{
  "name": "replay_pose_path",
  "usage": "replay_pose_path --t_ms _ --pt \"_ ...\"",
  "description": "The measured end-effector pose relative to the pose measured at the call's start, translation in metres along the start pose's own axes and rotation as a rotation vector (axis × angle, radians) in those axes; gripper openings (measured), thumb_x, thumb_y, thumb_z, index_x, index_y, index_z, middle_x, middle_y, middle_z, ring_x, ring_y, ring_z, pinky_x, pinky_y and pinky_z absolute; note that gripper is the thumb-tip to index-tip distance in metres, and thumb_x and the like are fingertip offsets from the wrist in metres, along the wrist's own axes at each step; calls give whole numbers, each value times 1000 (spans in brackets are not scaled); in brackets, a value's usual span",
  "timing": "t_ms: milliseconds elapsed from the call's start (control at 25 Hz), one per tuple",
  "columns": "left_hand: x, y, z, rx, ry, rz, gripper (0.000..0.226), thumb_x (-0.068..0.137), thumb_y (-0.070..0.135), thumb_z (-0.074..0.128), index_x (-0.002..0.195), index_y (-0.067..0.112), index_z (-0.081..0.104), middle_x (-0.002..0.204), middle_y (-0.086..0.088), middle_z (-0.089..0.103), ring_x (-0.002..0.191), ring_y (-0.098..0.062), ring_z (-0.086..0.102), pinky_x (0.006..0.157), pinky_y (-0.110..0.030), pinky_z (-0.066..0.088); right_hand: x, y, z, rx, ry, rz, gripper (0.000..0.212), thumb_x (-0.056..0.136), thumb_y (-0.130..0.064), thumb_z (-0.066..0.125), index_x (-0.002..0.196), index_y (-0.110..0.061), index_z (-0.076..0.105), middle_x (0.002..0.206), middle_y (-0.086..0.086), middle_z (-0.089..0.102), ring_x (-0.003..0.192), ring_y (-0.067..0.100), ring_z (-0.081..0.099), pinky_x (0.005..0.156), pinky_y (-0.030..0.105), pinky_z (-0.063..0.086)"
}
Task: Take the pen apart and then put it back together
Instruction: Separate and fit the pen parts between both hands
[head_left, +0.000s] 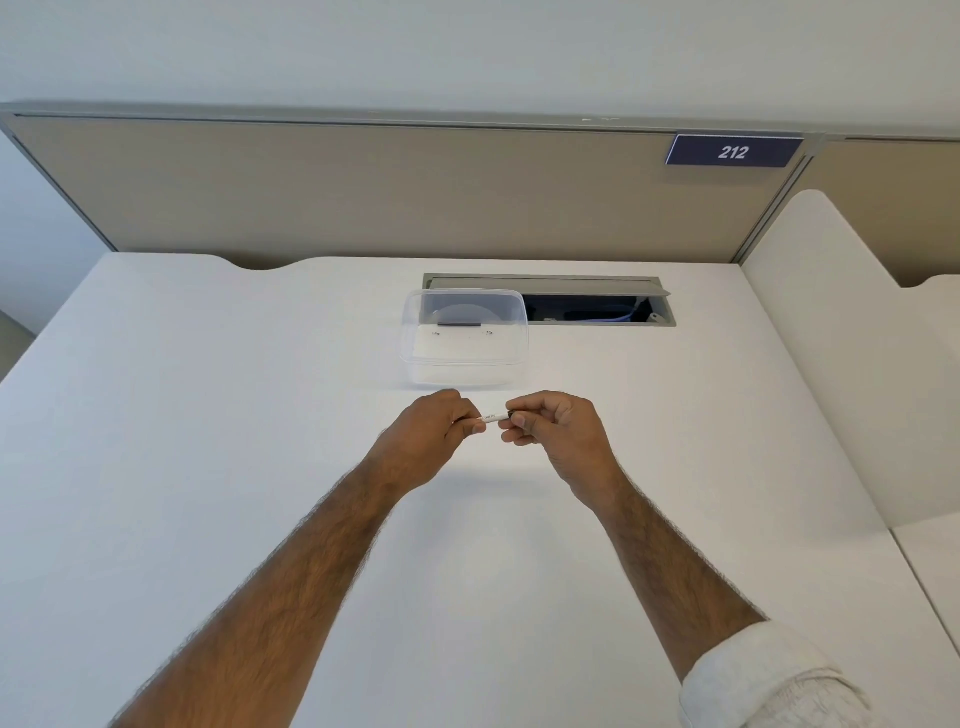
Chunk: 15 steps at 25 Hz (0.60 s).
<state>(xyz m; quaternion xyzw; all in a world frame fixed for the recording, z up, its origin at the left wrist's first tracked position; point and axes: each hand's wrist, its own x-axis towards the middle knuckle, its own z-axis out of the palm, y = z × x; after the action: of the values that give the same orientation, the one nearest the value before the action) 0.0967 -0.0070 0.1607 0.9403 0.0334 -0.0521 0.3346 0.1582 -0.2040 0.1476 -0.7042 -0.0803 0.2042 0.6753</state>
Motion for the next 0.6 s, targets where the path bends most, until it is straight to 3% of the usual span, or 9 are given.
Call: replay_pose_path --t_ms 240,440,600 --pt "0 5 1 -23 57 -15 14 95 35 66 84 26 65 83 9 58 79 -10 56 71 -39 49 0 1 -1 -25 9 3 13 94 5 60 97 1 72 81 16 77 69 24 73 68 29 58" --pt "2 2 3 -63 -1 -26 22 99 38 61 88 21 71 85 6 59 83 -16 57 80 -45 53 1 2 -3 -54 32 -1 11 93 3 63 96 1 74 81 15 76 68 21 69 67 28 56" --pt "2 4 5 -17 74 -10 19 95 38 68 84 23 63 87 9 56 79 -13 57 71 -37 50 1 5 1 -57 55 3 12 92 3 63 96 1 74 80 15 75 66 20 67 66 29 56"
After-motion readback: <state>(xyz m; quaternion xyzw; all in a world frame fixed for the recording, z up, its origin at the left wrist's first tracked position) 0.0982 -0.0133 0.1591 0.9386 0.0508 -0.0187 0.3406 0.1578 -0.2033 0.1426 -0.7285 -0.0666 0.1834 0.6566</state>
